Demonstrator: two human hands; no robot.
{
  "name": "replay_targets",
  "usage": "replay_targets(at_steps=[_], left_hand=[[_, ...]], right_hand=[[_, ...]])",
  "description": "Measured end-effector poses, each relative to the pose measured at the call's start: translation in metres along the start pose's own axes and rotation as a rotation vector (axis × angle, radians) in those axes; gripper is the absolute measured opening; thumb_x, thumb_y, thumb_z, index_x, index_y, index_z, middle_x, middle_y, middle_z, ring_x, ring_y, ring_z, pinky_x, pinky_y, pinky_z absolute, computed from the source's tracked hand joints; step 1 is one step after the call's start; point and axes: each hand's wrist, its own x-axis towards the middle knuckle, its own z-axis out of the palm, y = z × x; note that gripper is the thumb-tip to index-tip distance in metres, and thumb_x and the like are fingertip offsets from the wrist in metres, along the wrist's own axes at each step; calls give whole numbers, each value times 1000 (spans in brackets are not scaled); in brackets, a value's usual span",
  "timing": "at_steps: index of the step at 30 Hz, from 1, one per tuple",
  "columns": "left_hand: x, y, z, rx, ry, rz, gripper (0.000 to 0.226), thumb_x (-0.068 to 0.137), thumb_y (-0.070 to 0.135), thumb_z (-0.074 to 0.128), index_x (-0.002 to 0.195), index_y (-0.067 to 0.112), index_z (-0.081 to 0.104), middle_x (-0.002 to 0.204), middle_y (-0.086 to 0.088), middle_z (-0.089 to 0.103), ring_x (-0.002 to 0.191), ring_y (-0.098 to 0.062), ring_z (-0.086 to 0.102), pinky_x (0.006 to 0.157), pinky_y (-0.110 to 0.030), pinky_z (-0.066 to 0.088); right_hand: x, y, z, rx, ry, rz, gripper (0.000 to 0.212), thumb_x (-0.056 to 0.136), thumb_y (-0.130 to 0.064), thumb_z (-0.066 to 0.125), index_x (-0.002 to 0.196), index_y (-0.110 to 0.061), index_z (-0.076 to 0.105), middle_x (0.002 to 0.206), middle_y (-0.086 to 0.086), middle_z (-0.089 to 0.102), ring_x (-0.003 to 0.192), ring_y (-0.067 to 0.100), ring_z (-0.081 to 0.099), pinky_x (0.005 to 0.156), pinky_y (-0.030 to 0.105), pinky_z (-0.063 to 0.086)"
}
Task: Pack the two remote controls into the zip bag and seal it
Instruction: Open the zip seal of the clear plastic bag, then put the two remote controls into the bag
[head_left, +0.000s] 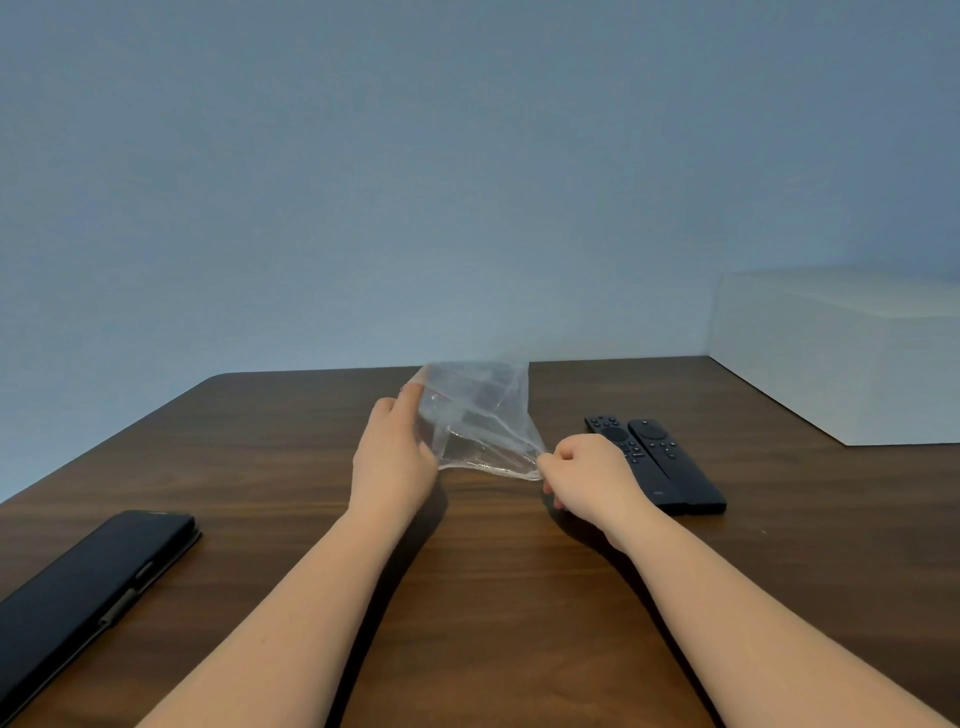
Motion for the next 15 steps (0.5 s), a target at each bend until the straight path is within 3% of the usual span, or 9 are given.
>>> replay_targets(at_steps=[2, 4, 8, 11, 15], left_hand=[[2, -3, 0, -16, 36, -4, 42, 79, -6, 43, 112, 14, 60, 98, -10, 55, 91, -28, 55, 74, -28, 36], [2, -4, -1, 7, 54, 8, 28, 81, -3, 47, 98, 9, 66, 102, -10, 60, 90, -25, 56, 75, -27, 37], [1, -2, -4, 27, 28, 65, 27, 81, 0, 51, 102, 9, 64, 101, -5, 59, 76, -14, 50, 73, -25, 37], [-2, 1, -4, 24, -64, 140, 32, 79, -1, 51, 105, 12, 63, 103, 2, 57, 71, -10, 48, 74, -22, 37], [-9, 6, -1, -10, -236, 234, 36, 80, 3, 50, 110, 17, 63, 93, 10, 56, 63, -5, 49, 72, -20, 39]], right_hand=[[2, 3, 1, -24, 11, -18, 22, 86, -20, 50, 65, -12, 53, 66, 15, 54, 63, 25, 52, 65, 34, 46], [3, 4, 1, -81, 35, -66, 31, 90, -30, 53, 67, -10, 54, 69, 15, 63, 67, 25, 58, 66, 34, 48], [1, 2, -8, -234, 272, -135, 36, 93, -47, 46, 76, -17, 57, 67, -2, 58, 64, 15, 55, 54, 30, 43], [1, 7, -21, -517, 382, -97, 25, 93, -39, 46, 102, -19, 60, 94, 3, 62, 89, 22, 57, 72, 35, 47], [4, 13, -21, -697, 220, 98, 36, 89, -38, 52, 123, -24, 49, 124, 8, 55, 118, 29, 46, 94, 43, 38]])
